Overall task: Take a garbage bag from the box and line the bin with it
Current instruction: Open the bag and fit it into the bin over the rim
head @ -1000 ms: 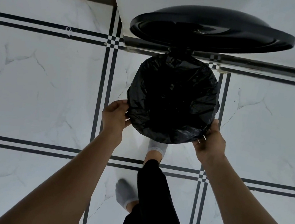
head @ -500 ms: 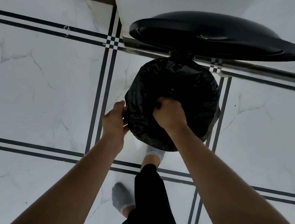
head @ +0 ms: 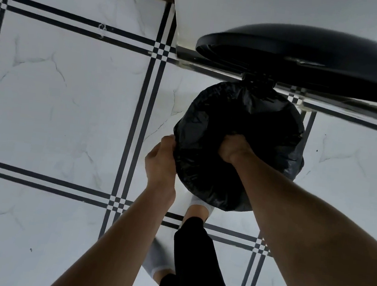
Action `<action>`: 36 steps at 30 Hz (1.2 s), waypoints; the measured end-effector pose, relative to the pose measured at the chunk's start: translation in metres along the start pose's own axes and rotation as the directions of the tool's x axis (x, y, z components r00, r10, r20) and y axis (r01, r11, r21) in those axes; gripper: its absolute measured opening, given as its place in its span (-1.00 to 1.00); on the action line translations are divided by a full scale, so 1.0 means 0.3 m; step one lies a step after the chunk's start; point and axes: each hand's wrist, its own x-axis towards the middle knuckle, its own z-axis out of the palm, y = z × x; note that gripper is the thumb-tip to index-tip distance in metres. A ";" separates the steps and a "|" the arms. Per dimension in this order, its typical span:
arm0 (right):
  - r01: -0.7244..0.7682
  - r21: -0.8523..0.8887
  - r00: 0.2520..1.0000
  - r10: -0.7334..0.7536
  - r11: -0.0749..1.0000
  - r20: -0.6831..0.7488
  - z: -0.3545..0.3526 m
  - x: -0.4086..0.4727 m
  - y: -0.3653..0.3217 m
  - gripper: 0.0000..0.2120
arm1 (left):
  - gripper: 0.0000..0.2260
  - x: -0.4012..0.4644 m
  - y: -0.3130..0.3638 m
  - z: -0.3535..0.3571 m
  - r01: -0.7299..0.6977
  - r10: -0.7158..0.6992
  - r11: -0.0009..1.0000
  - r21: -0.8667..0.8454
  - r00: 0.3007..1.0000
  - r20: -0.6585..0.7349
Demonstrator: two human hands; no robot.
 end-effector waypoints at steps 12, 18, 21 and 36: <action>0.058 0.206 0.994 -0.077 0.977 0.083 -0.018 -0.076 -0.018 -0.60 | -0.72 -0.007 -0.014 0.002 0.047 -0.047 0.999 0.006 0.999 0.025; 0.006 0.296 0.996 -0.032 0.955 0.083 -0.055 -0.146 -0.023 -0.61 | -0.85 -0.016 0.001 0.004 0.023 -0.023 0.998 0.054 1.000 0.004; 0.010 0.322 1.000 -0.019 0.947 0.025 -0.086 -0.241 -0.011 -0.65 | -0.71 -0.022 0.021 -0.003 0.048 -0.048 0.994 0.099 0.999 -0.004; 0.404 0.044 0.121 -0.006 0.914 -0.993 -0.515 -1.018 0.171 -0.70 | -0.49 -0.535 0.530 0.090 -0.939 0.696 -0.245 0.243 0.004 0.718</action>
